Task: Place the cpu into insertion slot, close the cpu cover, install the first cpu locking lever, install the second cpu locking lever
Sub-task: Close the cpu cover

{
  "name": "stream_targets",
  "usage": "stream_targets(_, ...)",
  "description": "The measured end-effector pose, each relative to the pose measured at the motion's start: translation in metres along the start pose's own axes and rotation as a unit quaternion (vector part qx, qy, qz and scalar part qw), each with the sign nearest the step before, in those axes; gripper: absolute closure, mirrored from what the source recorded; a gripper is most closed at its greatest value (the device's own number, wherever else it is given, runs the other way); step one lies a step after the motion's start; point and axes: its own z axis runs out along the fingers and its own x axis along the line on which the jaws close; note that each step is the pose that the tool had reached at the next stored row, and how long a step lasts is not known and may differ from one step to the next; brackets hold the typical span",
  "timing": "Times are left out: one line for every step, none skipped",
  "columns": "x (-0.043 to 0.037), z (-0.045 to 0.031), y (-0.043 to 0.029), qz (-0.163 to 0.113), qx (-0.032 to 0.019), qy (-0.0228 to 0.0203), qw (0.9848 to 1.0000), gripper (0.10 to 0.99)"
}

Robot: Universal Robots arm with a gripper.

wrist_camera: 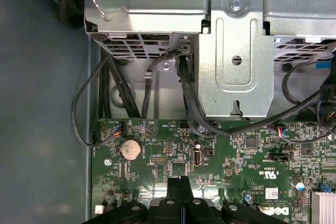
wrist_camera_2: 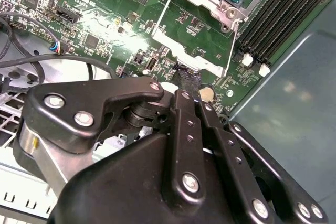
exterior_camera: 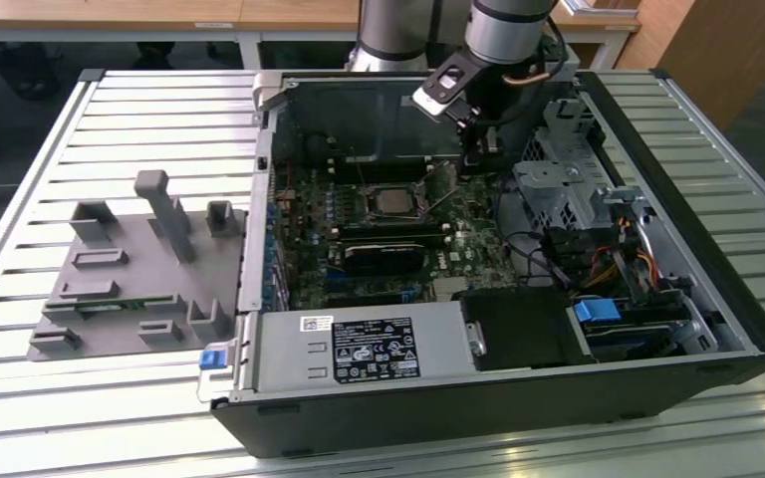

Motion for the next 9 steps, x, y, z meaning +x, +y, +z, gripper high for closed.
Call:
stream_targets(0.0000, 0.0005, 0.0000, 0.000, 0.0000, 0.0000, 1.0000, 0.980)
stream_targets(0.0000, 0.0009, 0.0000, 0.000, 0.0001, 0.0000, 1.0000, 0.980)
stream_targets(0.0000, 0.0013, 0.0000, 0.000, 0.0001, 0.0000, 1.0000, 0.980)
stream_targets(0.0000, 0.0013, 0.0000, 0.000, 0.0001, -0.0001, 1.0000, 0.980)
stream_targets(0.0000, 0.0014, 0.0000, 0.000, 0.0001, -0.0002, 1.0000, 0.980)
stream_targets(0.0000, 0.0016, -0.0002, 0.000, 0.0001, -0.0001, 1.0000, 0.980)
stream_targets(0.0000, 0.0017, -0.0006, 0.000, 0.0001, 0.0000, 1.0000, 0.980)
stream_targets(0.0000, 0.0019, -0.0014, 0.000, 0.0001, 0.0000, 1.0000, 0.980)
stream_targets(0.0000, 0.0020, -0.0022, 0.000, 0.0001, 0.0001, 1.0000, 0.980)
